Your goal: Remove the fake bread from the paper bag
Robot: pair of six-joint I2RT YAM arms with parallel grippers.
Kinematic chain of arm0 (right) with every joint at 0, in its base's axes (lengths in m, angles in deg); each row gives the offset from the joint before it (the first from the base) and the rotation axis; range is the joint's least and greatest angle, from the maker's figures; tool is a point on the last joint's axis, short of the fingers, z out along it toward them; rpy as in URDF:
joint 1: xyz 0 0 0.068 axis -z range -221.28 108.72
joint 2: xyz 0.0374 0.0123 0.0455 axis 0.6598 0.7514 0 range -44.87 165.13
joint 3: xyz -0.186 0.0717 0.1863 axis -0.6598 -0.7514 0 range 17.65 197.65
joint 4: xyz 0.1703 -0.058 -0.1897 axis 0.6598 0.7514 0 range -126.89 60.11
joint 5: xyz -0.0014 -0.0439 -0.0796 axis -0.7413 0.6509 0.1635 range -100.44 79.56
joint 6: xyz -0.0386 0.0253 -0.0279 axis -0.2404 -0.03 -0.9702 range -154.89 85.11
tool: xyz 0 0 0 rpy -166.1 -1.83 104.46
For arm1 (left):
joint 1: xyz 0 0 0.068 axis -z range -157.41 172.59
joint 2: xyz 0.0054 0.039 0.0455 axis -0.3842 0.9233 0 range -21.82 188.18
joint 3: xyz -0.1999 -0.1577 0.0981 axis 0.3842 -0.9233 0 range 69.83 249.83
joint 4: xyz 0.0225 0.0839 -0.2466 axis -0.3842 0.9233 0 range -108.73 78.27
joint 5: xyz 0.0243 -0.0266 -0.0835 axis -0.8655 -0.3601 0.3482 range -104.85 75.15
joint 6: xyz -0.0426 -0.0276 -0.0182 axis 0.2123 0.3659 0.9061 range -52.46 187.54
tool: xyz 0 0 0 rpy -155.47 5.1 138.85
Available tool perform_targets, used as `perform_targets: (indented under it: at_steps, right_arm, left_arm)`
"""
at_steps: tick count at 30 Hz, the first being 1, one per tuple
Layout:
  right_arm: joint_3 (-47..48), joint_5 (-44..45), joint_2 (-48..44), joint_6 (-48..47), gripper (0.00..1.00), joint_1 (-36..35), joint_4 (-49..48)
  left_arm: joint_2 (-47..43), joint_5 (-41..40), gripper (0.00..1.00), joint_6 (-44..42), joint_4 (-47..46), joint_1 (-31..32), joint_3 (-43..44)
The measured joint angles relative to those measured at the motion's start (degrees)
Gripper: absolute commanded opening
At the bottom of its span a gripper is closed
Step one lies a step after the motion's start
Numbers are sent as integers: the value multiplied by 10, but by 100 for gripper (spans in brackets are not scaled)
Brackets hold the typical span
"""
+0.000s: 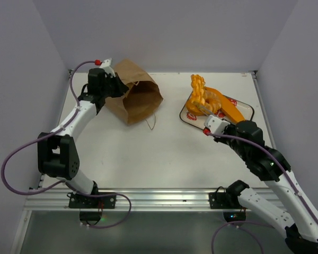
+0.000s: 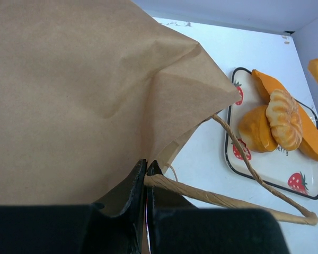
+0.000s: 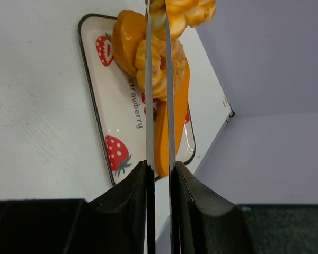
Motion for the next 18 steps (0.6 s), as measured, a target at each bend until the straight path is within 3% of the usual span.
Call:
perform_targets:
  at_steps: [18]
  right_arm:
    - [-88, 66, 41, -13, 0, 130, -2]
  left_arm:
    - [-202, 69, 6, -35, -12, -5, -213]
